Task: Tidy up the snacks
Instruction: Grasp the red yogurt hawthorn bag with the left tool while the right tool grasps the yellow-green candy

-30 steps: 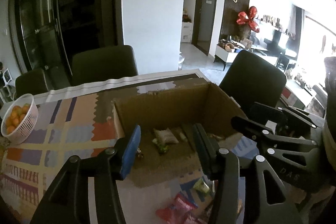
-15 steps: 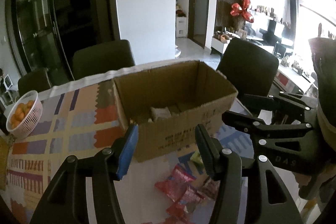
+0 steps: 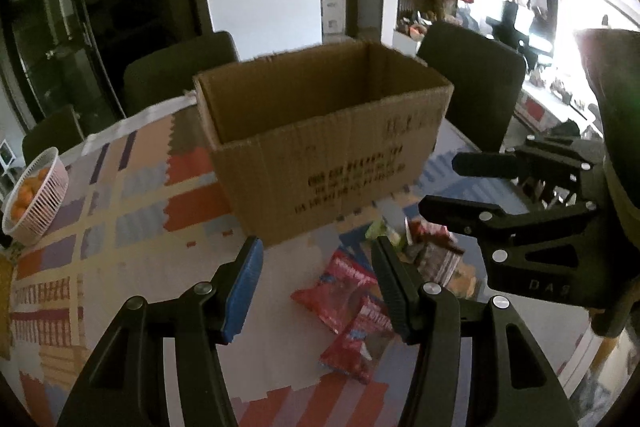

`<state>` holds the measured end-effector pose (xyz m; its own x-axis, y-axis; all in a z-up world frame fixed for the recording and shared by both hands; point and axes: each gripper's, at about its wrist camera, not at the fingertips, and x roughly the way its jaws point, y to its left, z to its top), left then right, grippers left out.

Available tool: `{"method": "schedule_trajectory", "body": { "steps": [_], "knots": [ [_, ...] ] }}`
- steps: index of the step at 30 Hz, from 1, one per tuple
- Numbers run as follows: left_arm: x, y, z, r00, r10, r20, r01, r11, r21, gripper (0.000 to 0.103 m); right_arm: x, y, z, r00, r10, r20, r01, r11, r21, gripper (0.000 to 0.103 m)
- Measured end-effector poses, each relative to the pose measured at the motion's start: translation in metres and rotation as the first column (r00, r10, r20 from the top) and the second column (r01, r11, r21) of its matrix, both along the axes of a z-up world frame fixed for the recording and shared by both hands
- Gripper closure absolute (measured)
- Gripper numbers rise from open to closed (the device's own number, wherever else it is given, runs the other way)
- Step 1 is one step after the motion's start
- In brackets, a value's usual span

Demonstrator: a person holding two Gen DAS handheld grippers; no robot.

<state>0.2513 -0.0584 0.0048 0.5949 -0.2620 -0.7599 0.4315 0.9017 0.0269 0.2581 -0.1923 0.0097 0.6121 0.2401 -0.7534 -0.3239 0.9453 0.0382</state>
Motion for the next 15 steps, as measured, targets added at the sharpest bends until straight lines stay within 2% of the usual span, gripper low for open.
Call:
{"method": "schedule_trajectory", "body": {
  "steps": [11, 15],
  "knots": [
    [0.007, -0.008, -0.048, 0.990, -0.084, -0.115, 0.089, 0.995, 0.038, 0.047, 0.008, 0.009, -0.037, 0.994, 0.052, -0.094, -0.059, 0.996, -0.069, 0.053],
    [0.015, -0.011, -0.065, 0.984, -0.090, -0.154, 0.099, 0.994, 0.052, 0.047, 0.015, 0.010, -0.051, 0.990, 0.065, -0.126, -0.075, 0.995, -0.073, 0.053]
  ]
}}
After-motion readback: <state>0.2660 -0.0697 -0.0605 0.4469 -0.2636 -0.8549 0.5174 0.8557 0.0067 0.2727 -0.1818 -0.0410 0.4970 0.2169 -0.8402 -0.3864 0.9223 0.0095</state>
